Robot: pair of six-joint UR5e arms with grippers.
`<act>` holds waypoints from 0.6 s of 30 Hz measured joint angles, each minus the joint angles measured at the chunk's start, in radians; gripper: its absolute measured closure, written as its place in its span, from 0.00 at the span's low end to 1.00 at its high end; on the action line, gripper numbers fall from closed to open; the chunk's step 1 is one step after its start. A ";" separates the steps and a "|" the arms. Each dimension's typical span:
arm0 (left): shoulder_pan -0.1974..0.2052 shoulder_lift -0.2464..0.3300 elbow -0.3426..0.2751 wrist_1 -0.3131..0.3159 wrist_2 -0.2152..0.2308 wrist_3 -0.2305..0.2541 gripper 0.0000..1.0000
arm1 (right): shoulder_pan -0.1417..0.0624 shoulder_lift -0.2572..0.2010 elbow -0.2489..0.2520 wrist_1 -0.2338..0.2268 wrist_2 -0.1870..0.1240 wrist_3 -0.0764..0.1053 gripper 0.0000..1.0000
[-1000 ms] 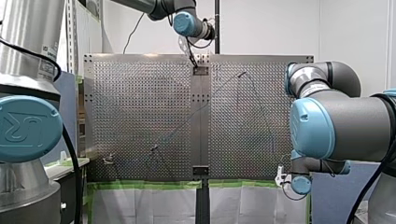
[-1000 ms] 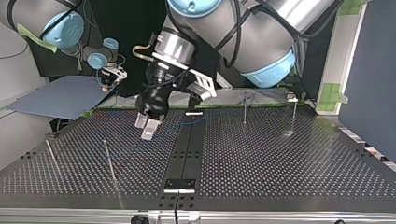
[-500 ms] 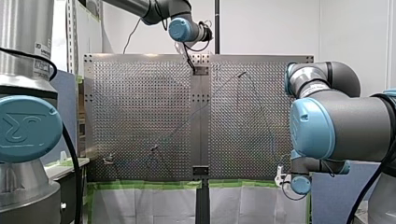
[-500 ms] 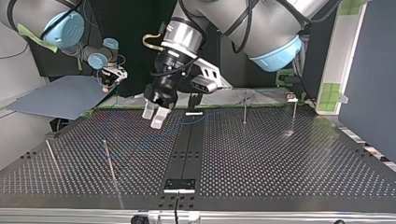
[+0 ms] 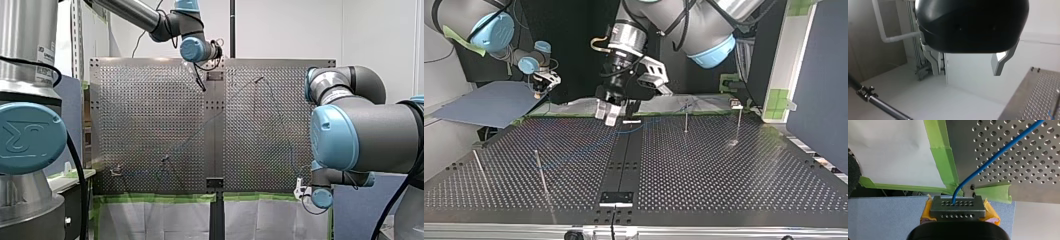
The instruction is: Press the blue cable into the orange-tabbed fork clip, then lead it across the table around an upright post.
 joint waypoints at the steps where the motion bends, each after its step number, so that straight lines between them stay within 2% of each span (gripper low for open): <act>1: 0.000 -0.001 -0.012 0.012 -0.010 0.001 0.00 | 0.000 0.000 0.000 0.000 0.000 0.000 1.00; 6: 0.000 -0.021 -0.063 0.063 -0.050 0.011 0.00 | 0.001 0.000 0.000 0.000 0.000 0.000 1.00; 13: 0.000 -0.077 -0.132 0.132 -0.115 0.068 0.00 | 0.002 0.000 0.000 0.001 -0.002 -0.001 1.00; 18: 0.000 -0.086 -0.175 0.175 -0.124 0.099 0.00 | 0.003 0.000 0.000 0.001 -0.002 -0.001 1.00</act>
